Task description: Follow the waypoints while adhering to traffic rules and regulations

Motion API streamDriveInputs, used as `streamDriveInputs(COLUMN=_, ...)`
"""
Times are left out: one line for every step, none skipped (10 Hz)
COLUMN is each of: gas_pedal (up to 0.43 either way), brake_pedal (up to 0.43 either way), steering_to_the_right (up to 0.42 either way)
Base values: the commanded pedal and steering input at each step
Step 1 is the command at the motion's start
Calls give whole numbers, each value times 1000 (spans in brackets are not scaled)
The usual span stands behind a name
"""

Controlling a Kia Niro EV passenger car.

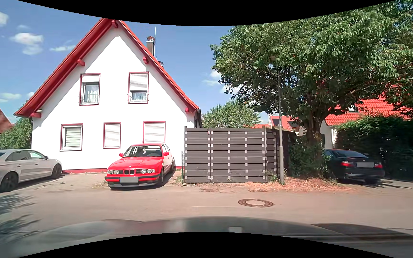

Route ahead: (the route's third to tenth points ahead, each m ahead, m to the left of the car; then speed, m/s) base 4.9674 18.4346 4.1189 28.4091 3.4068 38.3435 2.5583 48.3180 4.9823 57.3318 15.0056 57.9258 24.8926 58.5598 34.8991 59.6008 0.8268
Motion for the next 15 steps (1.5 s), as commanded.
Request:
streamDriveInputs(gas_pedal=0, brake_pedal=146, steering_to_the_right=5)
streamDriveInputs(gas_pedal=0, brake_pedal=128, steering_to_the_right=5)
streamDriveInputs(gas_pedal=0, brake_pedal=116, steering_to_the_right=5)
streamDriveInputs(gas_pedal=0, brake_pedal=110, steering_to_the_right=5)
streamDriveInputs(gas_pedal=0, brake_pedal=98, steering_to_the_right=5)
streamDriveInputs(gas_pedal=0, brake_pedal=79, steering_to_the_right=5)
streamDriveInputs(gas_pedal=0, brake_pedal=85, steering_to_the_right=4)
streamDriveInputs(gas_pedal=0, brake_pedal=79, steering_to_the_right=4)
streamDriveInputs(gas_pedal=0, brake_pedal=85, steering_to_the_right=4)
streamDriveInputs(gas_pedal=0, brake_pedal=85, steering_to_the_right=5)
streamDriveInputs(gas_pedal=0, brake_pedal=85, steering_to_the_right=4)
streamDriveInputs(gas_pedal=0, brake_pedal=85, steering_to_the_right=3)
streamDriveInputs(gas_pedal=0, brake_pedal=79, steering_to_the_right=4)
streamDriveInputs(gas_pedal=0, brake_pedal=85, steering_to_the_right=4)
streamDriveInputs(gas_pedal=0, brake_pedal=85, steering_to_the_right=4)
